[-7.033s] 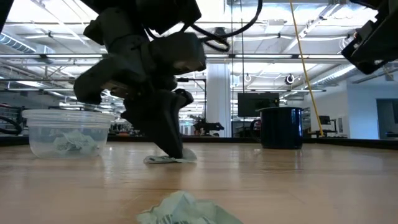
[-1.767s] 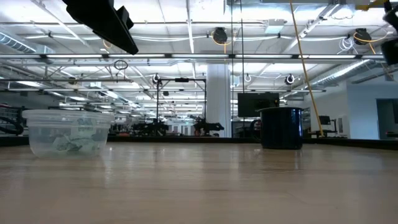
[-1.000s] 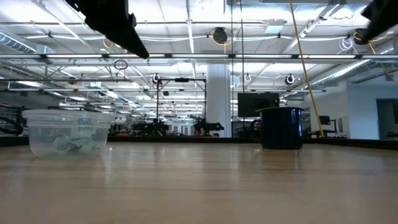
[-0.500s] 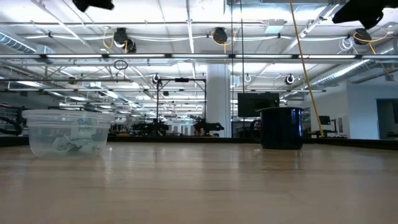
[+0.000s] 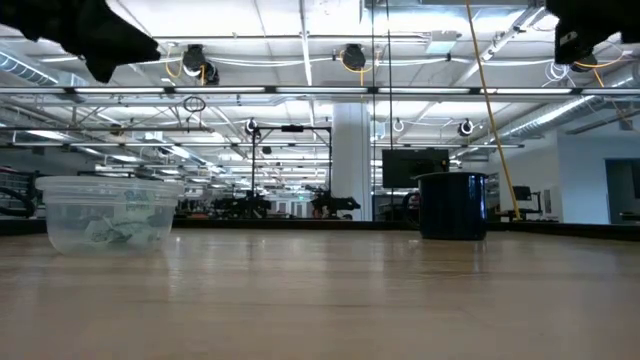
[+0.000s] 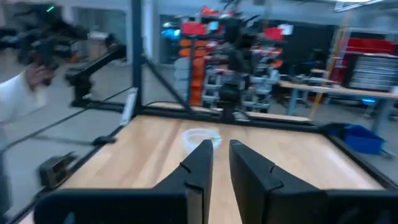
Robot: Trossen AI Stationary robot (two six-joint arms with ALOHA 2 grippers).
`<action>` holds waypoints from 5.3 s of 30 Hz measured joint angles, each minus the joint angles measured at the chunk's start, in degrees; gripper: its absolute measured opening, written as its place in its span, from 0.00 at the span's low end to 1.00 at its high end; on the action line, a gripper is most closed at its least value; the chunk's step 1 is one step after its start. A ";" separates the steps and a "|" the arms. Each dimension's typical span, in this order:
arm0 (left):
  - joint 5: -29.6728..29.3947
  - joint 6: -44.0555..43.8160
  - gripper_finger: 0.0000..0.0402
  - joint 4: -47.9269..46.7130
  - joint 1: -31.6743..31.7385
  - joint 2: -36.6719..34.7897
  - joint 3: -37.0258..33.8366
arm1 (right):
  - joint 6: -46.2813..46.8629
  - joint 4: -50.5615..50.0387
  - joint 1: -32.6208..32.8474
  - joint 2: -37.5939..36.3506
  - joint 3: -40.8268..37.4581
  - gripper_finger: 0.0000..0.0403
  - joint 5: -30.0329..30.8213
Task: Pick and place Stevia / Truvia into bins
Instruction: Return to Home Position
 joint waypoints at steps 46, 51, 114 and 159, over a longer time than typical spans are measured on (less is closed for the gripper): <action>9.23 9.55 0.25 6.82 14.74 -12.23 -6.34 | 2.79 -6.14 -23.75 -14.79 -10.36 0.11 -22.71; 9.31 8.82 0.25 6.92 14.74 -12.12 -6.34 | 6.15 -3.08 -24.44 -14.80 -13.58 0.11 -23.36; 22.74 -1.78 0.25 20.65 14.13 -6.85 -24.59 | 3.82 -0.18 -24.40 -14.77 -14.49 0.11 -22.69; 22.74 -1.72 0.25 20.72 14.13 -6.85 -24.55 | 3.82 -0.18 -24.39 -14.77 -14.51 0.11 -22.69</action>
